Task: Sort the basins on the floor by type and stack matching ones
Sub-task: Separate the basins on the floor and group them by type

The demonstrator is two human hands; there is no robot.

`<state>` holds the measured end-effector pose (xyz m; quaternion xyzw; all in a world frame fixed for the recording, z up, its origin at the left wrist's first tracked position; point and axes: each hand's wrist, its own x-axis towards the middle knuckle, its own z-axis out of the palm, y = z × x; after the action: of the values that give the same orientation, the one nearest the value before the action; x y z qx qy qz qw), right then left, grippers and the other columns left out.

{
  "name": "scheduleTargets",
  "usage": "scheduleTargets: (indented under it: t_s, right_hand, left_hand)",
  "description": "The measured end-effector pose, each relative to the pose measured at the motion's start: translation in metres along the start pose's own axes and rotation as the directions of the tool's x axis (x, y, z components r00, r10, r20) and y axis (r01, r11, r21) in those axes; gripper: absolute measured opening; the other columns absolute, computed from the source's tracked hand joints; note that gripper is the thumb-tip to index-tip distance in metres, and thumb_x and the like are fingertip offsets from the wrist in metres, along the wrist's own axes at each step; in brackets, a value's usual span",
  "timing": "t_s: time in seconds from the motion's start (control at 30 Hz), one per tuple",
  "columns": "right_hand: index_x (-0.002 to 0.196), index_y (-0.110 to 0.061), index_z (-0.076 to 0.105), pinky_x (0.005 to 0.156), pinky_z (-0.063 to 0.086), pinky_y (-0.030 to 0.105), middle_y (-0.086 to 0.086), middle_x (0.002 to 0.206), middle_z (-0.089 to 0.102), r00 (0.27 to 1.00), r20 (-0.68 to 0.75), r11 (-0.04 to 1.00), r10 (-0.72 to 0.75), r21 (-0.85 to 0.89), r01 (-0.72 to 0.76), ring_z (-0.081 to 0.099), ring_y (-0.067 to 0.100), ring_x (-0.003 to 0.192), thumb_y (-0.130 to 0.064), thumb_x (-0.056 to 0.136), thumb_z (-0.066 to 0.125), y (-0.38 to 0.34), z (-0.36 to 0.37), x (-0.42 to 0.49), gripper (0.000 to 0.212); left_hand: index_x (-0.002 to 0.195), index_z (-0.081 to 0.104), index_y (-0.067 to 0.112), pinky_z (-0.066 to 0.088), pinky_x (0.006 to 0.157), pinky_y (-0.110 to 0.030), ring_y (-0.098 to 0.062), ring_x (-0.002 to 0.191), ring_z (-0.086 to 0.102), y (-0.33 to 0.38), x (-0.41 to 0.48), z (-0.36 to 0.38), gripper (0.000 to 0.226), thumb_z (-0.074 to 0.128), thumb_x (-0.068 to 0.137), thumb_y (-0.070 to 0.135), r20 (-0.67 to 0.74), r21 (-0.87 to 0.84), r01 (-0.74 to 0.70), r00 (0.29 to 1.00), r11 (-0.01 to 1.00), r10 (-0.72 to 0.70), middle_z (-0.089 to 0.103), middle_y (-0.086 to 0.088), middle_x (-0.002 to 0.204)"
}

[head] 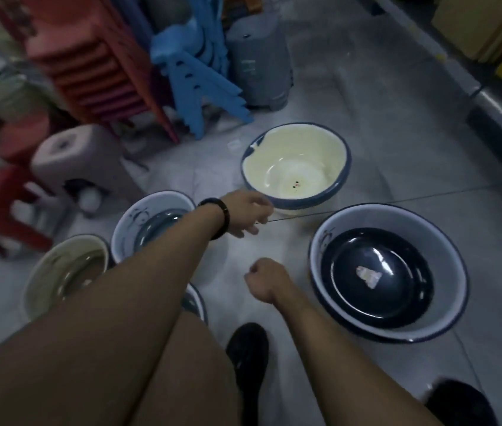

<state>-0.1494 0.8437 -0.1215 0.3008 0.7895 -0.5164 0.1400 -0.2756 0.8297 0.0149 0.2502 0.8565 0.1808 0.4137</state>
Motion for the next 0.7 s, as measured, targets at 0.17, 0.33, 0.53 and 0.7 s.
scheduleTargets:
  t_s: [0.17,0.33,0.53,0.7]
  right_hand:
    - [0.09,-0.005,0.065,0.074,0.049,0.028,0.005,0.091,0.066,0.978,0.191,0.997,-0.077,0.014,0.076,0.059,0.018,0.08,-0.029,0.099,0.062,-0.058,0.116,0.01,0.026]
    - [0.123,-0.001,0.059,0.048,0.042,0.022,0.008,0.094,0.058,0.928,0.27,0.928,0.259,0.197,-0.316,0.055,0.02,0.072,-0.017,0.094,0.067,-0.036,0.191,0.032,0.035]
    - [0.113,-0.001,0.067,0.055,0.053,0.029,0.016,0.095,0.069,0.839,0.331,0.779,0.432,0.332,-0.532,0.066,0.028,0.079,-0.01,0.092,0.07,-0.011,0.234,0.052,0.023]
    - [0.103,-0.005,0.078,0.072,0.067,0.045,0.014,0.092,0.08,0.927,0.173,0.812,0.334,0.446,-0.376,0.078,0.033,0.084,-0.03,0.088,0.084,-0.013,0.23,0.057,0.029]
  left_hand:
    - [0.12,0.071,0.026,0.054,0.095,-0.032,-0.021,0.104,0.07,-0.11,-0.068,-0.043,0.027,0.062,0.097,0.038,-0.216,0.247,0.075,0.976,0.966,-0.021,0.073,0.004,0.11]
    - [0.12,0.071,0.02,0.057,0.092,-0.032,-0.022,0.101,0.073,-0.202,-0.101,-0.056,0.028,0.056,0.099,0.031,-0.071,0.281,0.238,0.971,0.93,-0.228,0.075,-0.002,0.116]
    - [0.125,0.063,0.027,0.06,0.088,-0.041,-0.023,0.096,0.075,-0.259,-0.103,-0.073,0.026,0.05,0.104,0.035,0.071,0.052,0.404,0.911,0.913,-0.407,0.073,0.0,0.109]
    - [0.132,0.06,0.033,0.057,0.096,-0.048,-0.022,0.1,0.074,-0.262,-0.088,-0.081,0.031,0.053,0.102,0.038,0.058,0.038,0.411,0.909,0.911,-0.413,0.071,-0.002,0.117]
